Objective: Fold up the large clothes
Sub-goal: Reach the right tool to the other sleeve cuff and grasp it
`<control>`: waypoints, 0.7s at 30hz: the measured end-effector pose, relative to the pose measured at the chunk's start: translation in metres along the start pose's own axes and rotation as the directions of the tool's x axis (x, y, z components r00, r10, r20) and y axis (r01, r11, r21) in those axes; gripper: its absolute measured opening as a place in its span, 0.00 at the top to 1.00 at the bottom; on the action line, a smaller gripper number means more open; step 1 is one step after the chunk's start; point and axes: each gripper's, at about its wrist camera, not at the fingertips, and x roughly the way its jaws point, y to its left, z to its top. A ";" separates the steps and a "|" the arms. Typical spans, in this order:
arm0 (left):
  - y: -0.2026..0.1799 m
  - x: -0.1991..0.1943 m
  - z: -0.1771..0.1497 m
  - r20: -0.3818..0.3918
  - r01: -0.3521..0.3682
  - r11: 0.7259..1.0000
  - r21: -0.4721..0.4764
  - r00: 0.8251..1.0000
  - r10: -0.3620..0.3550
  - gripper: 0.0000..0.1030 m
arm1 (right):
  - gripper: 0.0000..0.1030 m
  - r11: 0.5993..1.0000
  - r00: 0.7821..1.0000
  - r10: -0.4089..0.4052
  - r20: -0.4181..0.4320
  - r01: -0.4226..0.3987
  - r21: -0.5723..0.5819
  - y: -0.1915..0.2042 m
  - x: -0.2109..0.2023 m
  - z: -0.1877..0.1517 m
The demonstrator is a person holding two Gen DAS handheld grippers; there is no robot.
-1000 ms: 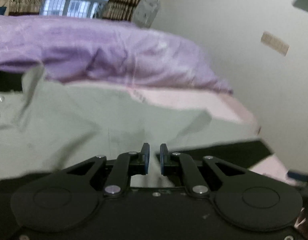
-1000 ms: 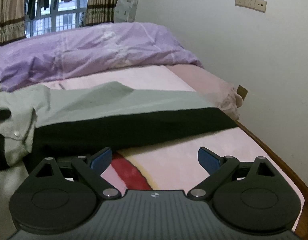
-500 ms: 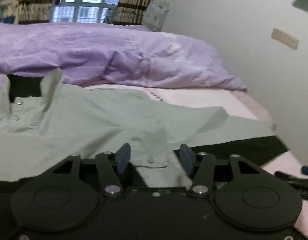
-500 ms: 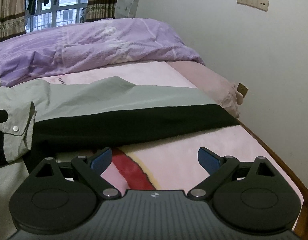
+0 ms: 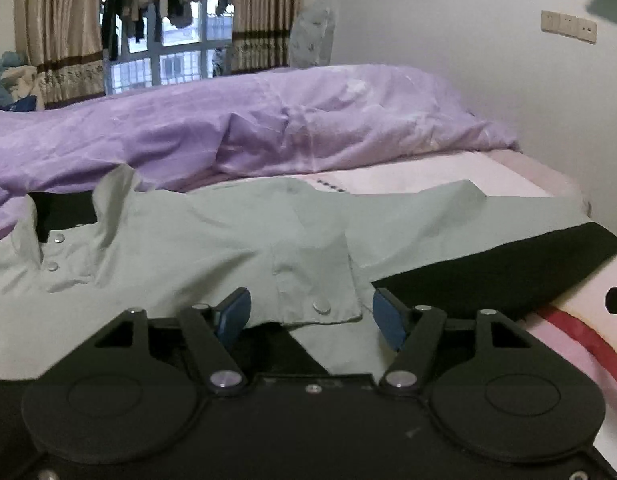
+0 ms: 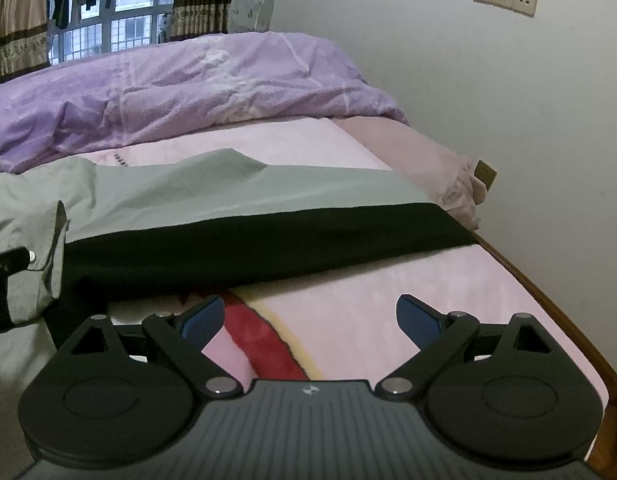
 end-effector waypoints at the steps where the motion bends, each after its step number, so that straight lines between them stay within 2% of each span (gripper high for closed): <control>1: -0.001 0.008 -0.001 -0.038 0.008 1.000 0.012 0.999 -0.008 0.22 | 0.00 1.000 1.000 -0.001 -0.001 0.001 0.000 0.000 0.000 0.000; 3: -0.004 0.026 -0.006 -0.149 -0.013 0.999 0.044 0.989 0.019 0.17 | 0.00 1.000 1.000 -0.005 -0.009 0.005 0.005 -0.001 0.001 0.000; 4: -0.006 0.029 -0.010 -0.157 -0.031 0.997 0.065 0.987 0.041 0.14 | 0.00 1.000 1.000 -0.006 -0.013 0.006 0.008 -0.001 0.001 -0.001; 7: -0.008 0.015 -0.008 -0.134 -0.051 0.991 0.126 0.989 0.068 0.15 | 0.00 1.000 1.000 -0.015 -0.017 0.015 0.011 -0.005 0.004 -0.002; 10: 0.003 -0.010 0.001 -0.130 -0.055 0.990 0.127 0.989 0.072 0.14 | 0.00 0.998 1.000 -0.012 -0.023 0.013 0.059 -0.018 0.008 -0.001; 13: 0.028 -0.050 0.012 -0.093 -0.120 0.987 0.105 0.987 0.130 0.03 | 0.00 0.986 0.999 0.030 -0.023 -0.026 0.163 -0.043 0.012 -0.002; 15: 0.047 -0.084 0.014 -0.068 -0.173 0.981 0.088 0.981 0.179 0.00 | 0.00 0.966 0.999 0.050 -0.014 -0.045 0.253 -0.066 0.019 -0.004; 17: 0.065 -0.120 0.013 -0.055 -0.192 0.976 0.103 0.979 0.198 0.00 | 0.00 0.922 0.996 0.093 -0.010 -0.082 0.378 -0.097 0.034 -0.008; 18: 0.074 -0.140 0.010 -0.041 -0.213 0.970 0.120 0.975 0.219 0.00 | 0.00 0.885 0.990 0.138 -0.041 -0.104 0.453 -0.114 0.048 -0.008; 19: 0.081 -0.157 0.006 -0.022 -0.241 0.962 0.130 0.969 0.245 0.00 | 0.00 0.832 0.978 0.194 -0.082 -0.119 0.542 -0.133 0.065 -0.007; 20: 0.092 -0.177 -0.001 -0.003 -0.278 0.951 0.134 0.960 0.281 0.00 | 0.00 0.781 0.971 0.229 -0.070 -0.141 0.608 -0.148 0.077 -0.007; 21: 0.099 -0.189 -0.005 0.003 -0.299 0.945 0.132 0.953 0.302 0.00 | 0.00 0.759 0.974 0.226 -0.020 -0.163 0.630 -0.156 0.080 -0.005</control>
